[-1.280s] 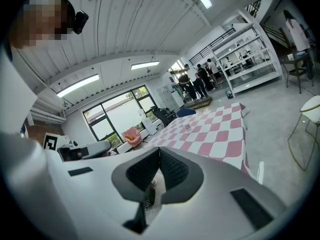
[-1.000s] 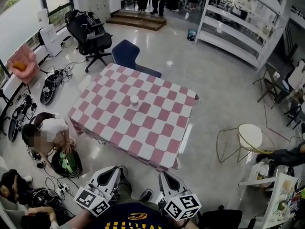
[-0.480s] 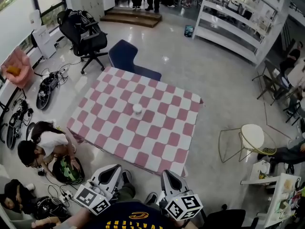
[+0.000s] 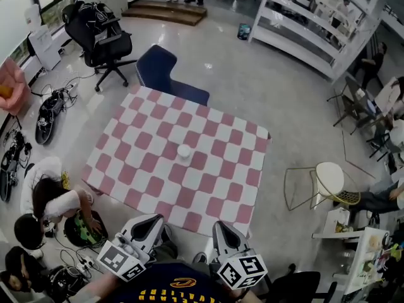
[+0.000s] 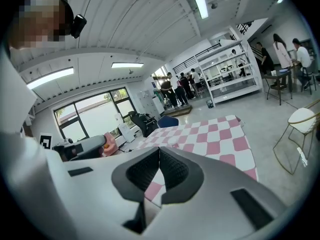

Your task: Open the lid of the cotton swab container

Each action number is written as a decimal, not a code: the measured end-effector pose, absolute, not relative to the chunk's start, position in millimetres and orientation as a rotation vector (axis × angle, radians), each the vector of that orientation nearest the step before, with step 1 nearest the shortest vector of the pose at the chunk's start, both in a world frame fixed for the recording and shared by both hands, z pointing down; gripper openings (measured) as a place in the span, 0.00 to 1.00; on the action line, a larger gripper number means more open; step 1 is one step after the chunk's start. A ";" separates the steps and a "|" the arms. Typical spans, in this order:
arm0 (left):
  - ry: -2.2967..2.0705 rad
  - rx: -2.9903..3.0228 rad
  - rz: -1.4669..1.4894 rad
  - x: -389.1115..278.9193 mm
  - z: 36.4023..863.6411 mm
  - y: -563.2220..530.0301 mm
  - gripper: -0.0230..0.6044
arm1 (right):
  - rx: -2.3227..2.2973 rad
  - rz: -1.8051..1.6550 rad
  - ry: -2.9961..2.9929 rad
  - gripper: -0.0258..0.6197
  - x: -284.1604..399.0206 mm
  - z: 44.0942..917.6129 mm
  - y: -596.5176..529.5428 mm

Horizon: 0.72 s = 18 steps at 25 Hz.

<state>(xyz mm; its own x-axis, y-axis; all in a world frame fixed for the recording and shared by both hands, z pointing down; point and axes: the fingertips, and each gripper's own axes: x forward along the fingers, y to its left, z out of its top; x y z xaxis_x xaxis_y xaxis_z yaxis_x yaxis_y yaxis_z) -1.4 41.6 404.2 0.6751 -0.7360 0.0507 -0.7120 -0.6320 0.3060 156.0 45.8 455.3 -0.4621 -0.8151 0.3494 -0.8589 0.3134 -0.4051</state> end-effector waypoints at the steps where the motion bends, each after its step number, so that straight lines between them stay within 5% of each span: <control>1: -1.132 2.597 -0.120 -4.6 404.6 35.1 0.04 | 1.597 0.840 -2.468 0.06 152.0 454.4 40.4; 18: -1.078 2.693 0.015 -39.5 441.1 -71.8 0.06 | 1.634 0.584 -2.362 0.06 121.2 437.5 -67.7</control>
<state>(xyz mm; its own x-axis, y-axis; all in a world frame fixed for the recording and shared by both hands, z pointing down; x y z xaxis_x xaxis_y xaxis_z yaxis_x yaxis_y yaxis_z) -39.5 -71.8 441.1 0.7277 -0.6788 0.0981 -0.6813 -0.6990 0.2174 121.2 -67.7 437.5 -0.3632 -0.8468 0.3885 -0.9303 0.3069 -0.2007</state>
